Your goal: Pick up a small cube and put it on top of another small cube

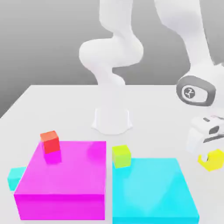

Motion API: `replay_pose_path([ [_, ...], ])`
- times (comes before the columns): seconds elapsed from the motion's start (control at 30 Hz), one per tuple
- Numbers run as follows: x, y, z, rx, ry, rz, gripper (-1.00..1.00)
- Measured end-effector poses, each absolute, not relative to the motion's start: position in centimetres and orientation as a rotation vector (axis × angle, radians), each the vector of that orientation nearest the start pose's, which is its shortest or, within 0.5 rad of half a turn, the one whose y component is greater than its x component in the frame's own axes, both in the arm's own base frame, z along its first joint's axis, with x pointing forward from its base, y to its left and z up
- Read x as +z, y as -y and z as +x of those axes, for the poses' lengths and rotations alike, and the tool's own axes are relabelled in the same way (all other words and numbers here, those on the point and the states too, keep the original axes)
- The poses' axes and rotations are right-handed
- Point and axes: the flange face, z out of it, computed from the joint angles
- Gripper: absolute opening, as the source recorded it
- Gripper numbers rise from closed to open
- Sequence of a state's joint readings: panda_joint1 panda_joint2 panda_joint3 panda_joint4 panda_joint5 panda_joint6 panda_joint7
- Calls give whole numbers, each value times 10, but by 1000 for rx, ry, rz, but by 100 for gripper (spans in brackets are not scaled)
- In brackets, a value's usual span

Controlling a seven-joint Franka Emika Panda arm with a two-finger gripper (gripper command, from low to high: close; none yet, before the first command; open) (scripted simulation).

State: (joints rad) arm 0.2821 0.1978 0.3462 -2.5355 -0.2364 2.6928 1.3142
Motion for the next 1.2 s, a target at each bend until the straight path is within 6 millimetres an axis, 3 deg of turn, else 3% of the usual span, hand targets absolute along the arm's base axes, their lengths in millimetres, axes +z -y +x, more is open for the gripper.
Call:
replay_pose_path([
  [0.17, 216, -162, 435, -32, -1127, -3025, -100],
  [0.27, 225, -89, 459, -24, -1332, -2964, -100],
  [0.37, 233, -15, 468, -8, -1529, -2875, -100],
  [0.47, 239, 63, 462, 10, -1730, -2751, -100],
  [0.53, 243, 124, 448, 21, -1886, -2630, -100],
  [0.6, 247, 191, 423, 28, -2055, -2474, -100],
  [0.67, 251, 263, 381, 27, -2230, -2274, -100],
  [0.7, 251, 285, 363, 17, -2281, -2192, -100],
  [0.87, 201, 294, 353, 0, -2296, -2144, -100],
  [0.9, 190, 294, 353, 0, -2297, -2143, 100],
  [1.1, 185, 294, 352, 0, -2297, -2143, 100],
  [1.2, 208, 295, 353, 0, -2295, -2143, 100],
])
